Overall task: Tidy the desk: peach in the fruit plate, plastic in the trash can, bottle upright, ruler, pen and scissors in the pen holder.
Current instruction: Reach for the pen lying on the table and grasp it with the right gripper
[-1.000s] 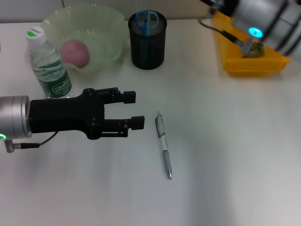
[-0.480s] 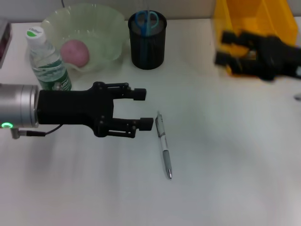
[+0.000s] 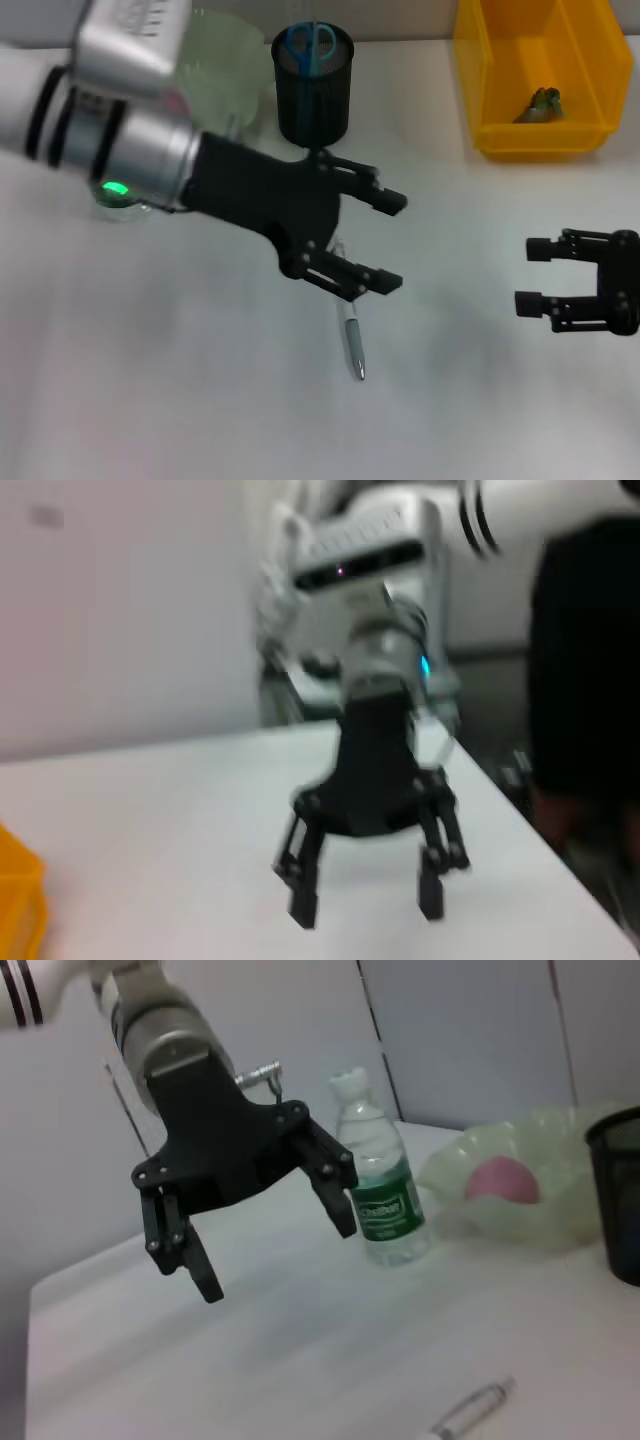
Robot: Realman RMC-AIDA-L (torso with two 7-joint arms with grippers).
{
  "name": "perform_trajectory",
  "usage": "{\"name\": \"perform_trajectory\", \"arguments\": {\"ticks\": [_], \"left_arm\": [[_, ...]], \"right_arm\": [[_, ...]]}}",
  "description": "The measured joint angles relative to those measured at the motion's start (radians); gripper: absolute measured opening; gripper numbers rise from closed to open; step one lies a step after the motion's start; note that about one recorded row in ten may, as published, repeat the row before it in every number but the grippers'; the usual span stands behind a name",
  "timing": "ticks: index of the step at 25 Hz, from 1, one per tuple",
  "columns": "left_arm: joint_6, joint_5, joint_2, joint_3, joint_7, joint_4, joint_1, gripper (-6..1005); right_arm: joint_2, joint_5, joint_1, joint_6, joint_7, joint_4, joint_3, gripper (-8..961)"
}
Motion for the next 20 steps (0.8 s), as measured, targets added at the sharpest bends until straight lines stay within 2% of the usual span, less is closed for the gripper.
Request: {"name": "perform_trajectory", "arguments": {"ticks": [3,5,13,16,20], "left_arm": [[-0.008,0.026,-0.001,0.032,-0.001,0.014,-0.033,783],[-0.038,0.108,-0.006,0.11,-0.002,0.072,-0.106,783],[-0.128,0.151,-0.01,0.288,-0.019,0.162,-0.128,783],[-0.148,0.156,-0.012,0.309,-0.038,0.168,-0.128,783],[-0.154,0.127,-0.01,0.27,-0.065,0.151,-0.11,783]], "right_arm": [[0.003,-0.009,-0.019,-0.006,-0.023,-0.005,0.029,813],[0.006,-0.012,-0.028,-0.005,-0.033,-0.005,0.045,813],[0.006,-0.013,-0.028,-0.002,-0.031,-0.004,0.059,813],[0.006,-0.013,-0.022,-0.002,-0.028,-0.003,0.059,813],[0.003,-0.013,0.006,-0.02,-0.006,-0.005,0.047,813]]}}
